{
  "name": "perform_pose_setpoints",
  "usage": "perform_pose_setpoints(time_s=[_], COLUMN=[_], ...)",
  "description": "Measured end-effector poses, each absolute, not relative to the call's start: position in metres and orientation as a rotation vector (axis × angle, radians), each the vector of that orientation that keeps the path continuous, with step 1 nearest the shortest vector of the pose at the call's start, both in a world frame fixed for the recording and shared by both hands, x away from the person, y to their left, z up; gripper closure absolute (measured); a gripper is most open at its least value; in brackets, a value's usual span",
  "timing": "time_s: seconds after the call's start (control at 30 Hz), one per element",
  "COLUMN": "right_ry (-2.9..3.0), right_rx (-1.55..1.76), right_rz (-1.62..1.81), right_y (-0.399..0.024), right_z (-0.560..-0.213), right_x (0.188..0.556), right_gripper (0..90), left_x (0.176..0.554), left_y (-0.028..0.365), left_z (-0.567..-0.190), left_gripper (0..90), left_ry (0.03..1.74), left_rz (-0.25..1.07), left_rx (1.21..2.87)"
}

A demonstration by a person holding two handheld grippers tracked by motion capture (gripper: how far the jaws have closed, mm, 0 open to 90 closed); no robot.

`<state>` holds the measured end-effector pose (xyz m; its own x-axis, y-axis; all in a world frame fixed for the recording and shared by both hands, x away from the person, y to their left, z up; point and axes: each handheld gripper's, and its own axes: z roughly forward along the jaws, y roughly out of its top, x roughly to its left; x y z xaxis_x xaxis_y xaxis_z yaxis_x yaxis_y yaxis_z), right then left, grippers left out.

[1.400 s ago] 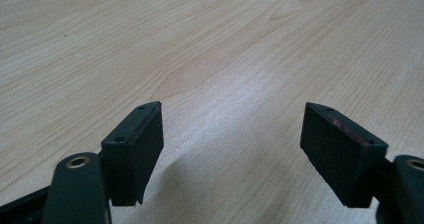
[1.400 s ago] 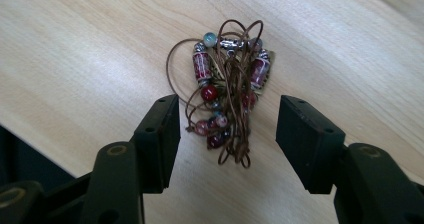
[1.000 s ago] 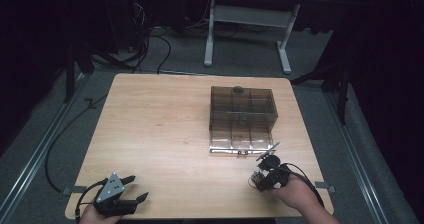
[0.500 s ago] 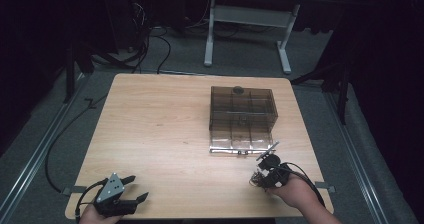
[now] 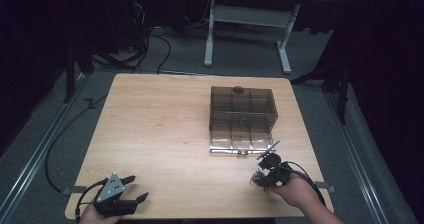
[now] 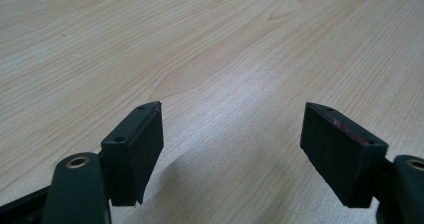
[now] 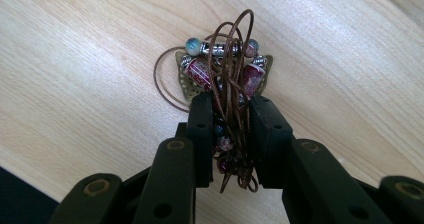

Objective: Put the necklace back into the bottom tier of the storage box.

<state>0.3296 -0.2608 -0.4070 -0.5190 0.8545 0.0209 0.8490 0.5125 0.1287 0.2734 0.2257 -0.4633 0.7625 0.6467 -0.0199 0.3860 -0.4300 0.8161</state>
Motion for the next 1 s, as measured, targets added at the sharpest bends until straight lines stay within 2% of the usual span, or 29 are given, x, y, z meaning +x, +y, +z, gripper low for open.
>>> perform_pose_setpoints(time_s=[1.0], right_ry=[2.652], right_rx=[1.539], right_rz=[0.286], right_y=[-0.268], right_z=[-0.375], right_x=[0.338], right_gripper=[73.6], left_x=[0.273], left_y=[0.225], left_z=[-0.464], left_gripper=[25.6], left_ry=[0.777], left_rz=[0.375], left_rx=[2.065])
